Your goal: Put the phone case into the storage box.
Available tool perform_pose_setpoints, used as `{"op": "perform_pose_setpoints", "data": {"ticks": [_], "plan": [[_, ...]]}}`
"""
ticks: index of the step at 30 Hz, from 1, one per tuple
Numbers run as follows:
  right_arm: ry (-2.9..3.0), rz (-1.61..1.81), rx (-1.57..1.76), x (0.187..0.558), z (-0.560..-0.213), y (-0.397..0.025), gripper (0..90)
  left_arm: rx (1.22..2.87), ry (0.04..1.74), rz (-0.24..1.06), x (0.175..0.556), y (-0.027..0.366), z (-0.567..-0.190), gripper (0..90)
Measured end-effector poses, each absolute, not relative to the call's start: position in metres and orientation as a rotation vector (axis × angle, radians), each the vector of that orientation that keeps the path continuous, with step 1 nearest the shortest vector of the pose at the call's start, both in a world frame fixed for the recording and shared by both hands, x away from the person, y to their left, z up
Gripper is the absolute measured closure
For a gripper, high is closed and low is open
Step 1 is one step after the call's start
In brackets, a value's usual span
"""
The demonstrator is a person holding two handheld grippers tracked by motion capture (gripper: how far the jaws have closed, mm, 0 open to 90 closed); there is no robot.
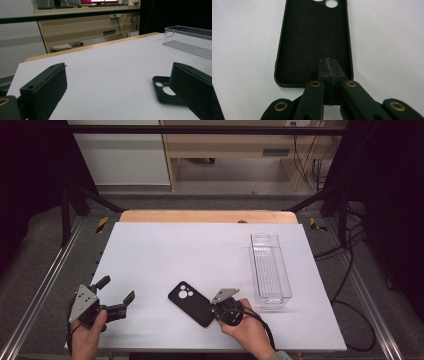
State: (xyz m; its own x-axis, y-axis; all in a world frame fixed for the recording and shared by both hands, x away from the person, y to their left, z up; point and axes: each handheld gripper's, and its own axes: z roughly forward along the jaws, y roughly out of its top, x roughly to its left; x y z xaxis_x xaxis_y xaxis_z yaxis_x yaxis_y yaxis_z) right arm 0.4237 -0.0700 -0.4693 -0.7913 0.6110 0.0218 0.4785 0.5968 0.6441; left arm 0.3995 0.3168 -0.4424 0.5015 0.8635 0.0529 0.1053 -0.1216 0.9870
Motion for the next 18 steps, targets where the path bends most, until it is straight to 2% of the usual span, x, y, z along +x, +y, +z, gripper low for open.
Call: {"op": "perform_pose_setpoints", "data": {"ticks": [18], "plan": [[2.604, 0.962, 0.89, 0.413, -0.47, -0.088, 90.0, 1.608, 0.807, 0.83, 0.397, 0.308, -0.441, 1.2]]}}
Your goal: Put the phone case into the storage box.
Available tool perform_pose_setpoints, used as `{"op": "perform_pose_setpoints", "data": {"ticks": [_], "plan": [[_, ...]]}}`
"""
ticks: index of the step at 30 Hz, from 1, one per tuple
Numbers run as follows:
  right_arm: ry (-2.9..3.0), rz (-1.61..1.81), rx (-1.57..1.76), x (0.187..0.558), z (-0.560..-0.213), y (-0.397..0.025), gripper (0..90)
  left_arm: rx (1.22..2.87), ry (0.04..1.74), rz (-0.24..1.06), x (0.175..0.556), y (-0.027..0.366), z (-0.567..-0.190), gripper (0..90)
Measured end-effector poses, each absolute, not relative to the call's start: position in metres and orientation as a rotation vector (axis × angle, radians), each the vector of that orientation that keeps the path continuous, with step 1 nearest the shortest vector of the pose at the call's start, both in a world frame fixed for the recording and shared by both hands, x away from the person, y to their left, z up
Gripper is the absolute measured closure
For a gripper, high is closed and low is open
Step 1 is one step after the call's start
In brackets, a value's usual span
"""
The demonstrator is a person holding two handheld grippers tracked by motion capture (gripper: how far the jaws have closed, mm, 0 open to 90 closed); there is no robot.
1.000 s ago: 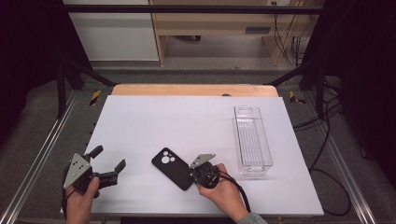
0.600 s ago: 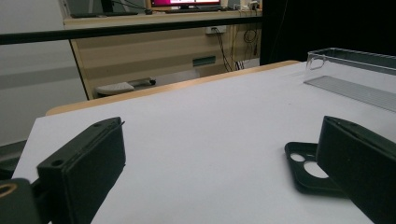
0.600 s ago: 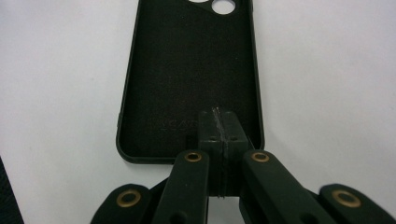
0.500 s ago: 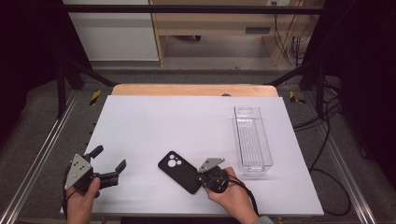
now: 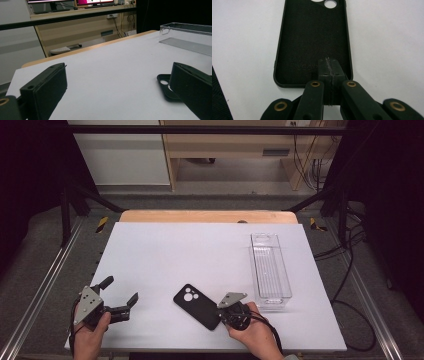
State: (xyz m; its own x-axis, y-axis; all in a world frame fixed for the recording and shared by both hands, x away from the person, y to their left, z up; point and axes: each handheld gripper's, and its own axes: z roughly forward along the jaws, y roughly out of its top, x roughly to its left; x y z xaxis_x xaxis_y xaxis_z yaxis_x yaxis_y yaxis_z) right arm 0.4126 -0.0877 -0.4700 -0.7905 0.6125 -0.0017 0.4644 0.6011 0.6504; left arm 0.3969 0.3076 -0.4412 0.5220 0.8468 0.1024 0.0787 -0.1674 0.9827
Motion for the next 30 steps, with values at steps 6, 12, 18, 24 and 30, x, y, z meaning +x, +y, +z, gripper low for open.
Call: {"op": "perform_pose_setpoints", "data": {"ticks": [6, 12, 18, 24, 30], "plan": [[2.603, 0.967, 0.897, 0.411, -0.47, -0.091, 90.0, 1.608, 0.802, 0.833, 0.397, 0.307, -0.441, 1.2], [2.598, 0.969, 0.905, 0.408, -0.47, -0.095, 90.0, 1.609, 0.801, 0.831, 0.397, 0.307, -0.441, 1.3], [2.578, 0.984, 0.916, 0.407, -0.472, -0.095, 90.0, 1.616, 0.794, 0.829, 0.397, 0.305, -0.441, 1.2], [2.56, 1.011, 0.934, 0.406, -0.472, -0.097, 88.7, 1.617, 0.793, 0.828, 0.397, 0.304, -0.441, 1.2], [2.515, 1.078, 0.939, 0.405, -0.467, -0.1, 86.9, 1.614, 0.792, 0.829, 0.397, 0.304, -0.441, 1.2]]}}
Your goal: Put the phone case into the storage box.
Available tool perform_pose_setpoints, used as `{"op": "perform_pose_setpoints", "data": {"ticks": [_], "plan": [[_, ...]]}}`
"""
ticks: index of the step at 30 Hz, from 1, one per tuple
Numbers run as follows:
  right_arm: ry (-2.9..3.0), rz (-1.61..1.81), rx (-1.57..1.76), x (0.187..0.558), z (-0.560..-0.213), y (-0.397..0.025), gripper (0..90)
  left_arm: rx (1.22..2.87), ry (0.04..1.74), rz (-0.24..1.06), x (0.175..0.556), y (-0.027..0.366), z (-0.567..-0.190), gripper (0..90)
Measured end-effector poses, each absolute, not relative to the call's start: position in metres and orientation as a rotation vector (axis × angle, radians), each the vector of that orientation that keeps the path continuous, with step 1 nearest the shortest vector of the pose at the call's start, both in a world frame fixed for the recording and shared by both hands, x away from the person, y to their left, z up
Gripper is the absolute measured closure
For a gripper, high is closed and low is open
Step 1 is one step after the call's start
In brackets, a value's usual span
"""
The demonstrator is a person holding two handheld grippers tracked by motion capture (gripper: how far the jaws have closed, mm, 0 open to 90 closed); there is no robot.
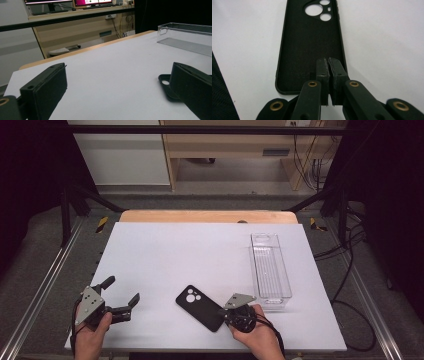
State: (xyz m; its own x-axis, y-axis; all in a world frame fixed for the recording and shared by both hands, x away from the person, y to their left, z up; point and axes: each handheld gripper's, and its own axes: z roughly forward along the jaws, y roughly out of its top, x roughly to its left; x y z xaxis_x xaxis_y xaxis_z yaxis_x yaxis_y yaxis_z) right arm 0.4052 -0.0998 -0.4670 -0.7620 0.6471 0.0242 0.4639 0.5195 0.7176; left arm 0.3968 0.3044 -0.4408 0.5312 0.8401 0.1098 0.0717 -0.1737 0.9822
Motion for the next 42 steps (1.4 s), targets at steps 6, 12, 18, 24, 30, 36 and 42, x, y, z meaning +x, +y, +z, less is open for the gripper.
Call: {"op": "perform_pose_setpoints", "data": {"ticks": [6, 12, 18, 24, 30, 36, 42], "plan": [[2.47, 1.116, 0.945, 0.4046, -0.4659, -0.1009, 83.6, 1.617, 0.792, 0.827, 0.3972, 0.304, -0.4411, 1.3], [2.451, 1.145, 0.931, 0.4028, -0.4657, -0.0984, 76.9, 1.617, 0.791, 0.828, 0.3969, 0.304, -0.4408, 1.3], [2.432, 1.165, 0.923, 0.4005, -0.4633, -0.097, 70.9, 1.618, 0.789, 0.831, 0.397, 0.3036, -0.4406, 1.3], [2.428, 1.163, 0.932, 0.4004, -0.4631, -0.0954, 65.6, 1.617, 0.79, 0.83, 0.397, 0.3042, -0.4405, 1.3], [2.419, 1.165, 0.939, 0.4013, -0.4634, -0.0946, 58.1, 1.618, 0.79, 0.83, 0.3972, 0.3041, -0.4405, 1.3], [2.414, 1.156, 0.952, 0.4023, -0.4638, -0.0936, 49.7, 1.621, 0.789, 0.829, 0.3972, 0.3037, -0.4406, 1.3], [2.406, 1.147, 0.976, 0.4033, -0.464, -0.0931, 40.4, 1.623, 0.788, 0.827, 0.3975, 0.3032, -0.4409, 1.2]]}}
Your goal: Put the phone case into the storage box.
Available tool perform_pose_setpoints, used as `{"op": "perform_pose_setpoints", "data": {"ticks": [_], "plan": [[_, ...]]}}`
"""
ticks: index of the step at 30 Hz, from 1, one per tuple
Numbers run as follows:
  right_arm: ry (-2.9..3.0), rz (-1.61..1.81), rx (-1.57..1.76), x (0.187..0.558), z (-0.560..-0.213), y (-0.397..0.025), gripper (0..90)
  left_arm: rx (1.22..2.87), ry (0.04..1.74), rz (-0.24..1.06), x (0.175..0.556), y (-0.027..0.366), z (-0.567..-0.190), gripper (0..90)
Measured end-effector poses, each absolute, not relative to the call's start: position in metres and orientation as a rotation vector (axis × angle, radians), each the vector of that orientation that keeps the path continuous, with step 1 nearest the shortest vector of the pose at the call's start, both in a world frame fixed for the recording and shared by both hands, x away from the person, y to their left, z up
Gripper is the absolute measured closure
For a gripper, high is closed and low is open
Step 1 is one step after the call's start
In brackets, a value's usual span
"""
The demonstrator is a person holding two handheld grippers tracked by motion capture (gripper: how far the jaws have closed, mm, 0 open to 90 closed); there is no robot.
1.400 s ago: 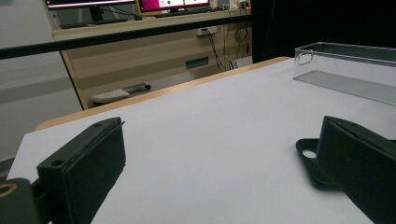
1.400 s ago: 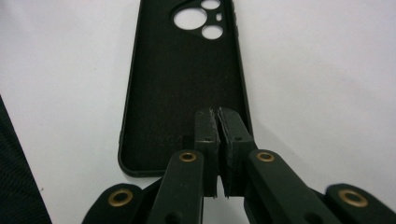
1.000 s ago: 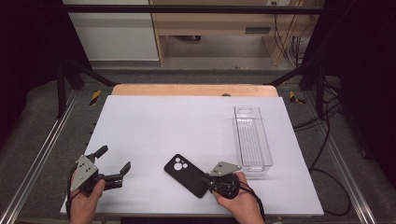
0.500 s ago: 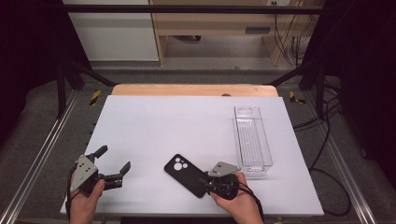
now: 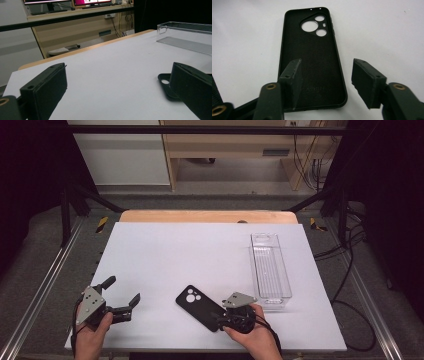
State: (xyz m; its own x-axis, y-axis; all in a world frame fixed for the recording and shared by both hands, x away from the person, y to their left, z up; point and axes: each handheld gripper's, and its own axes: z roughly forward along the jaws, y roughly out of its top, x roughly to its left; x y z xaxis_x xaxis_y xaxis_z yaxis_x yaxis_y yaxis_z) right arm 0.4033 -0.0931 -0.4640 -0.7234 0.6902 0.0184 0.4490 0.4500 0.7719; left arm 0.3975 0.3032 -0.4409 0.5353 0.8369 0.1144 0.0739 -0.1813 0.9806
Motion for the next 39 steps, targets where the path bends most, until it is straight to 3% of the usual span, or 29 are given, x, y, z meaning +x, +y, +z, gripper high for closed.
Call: {"op": "perform_pose_setpoints", "data": {"ticks": [3, 4, 8, 21, 39], "plan": [[2.405, 1.138, 0.981, 0.404, -0.464, -0.092, 34.9, 1.623, 0.787, 0.827, 0.398, 0.303, -0.441, 1.2], [2.39, 1.122, 0.998, 0.405, -0.464, -0.09, 22.4, 1.624, 0.787, 0.826, 0.398, 0.303, -0.441, 1.3], [2.378, 1.133, 1.047, 0.406, -0.464, -0.088, 10.5, 1.628, 0.786, 0.827, 0.398, 0.302, -0.441, 1.2], [2.425, 1.136, 1.036, 0.404, -0.463, -0.077, 8.5, 1.631, 0.788, 0.825, 0.398, 0.302, -0.441, 1.2], [2.57, 1.097, 0.966, 0.402, -0.447, -0.043, 12.3, 1.634, 0.786, 0.822, 0.398, 0.303, -0.442, 1.1]]}}
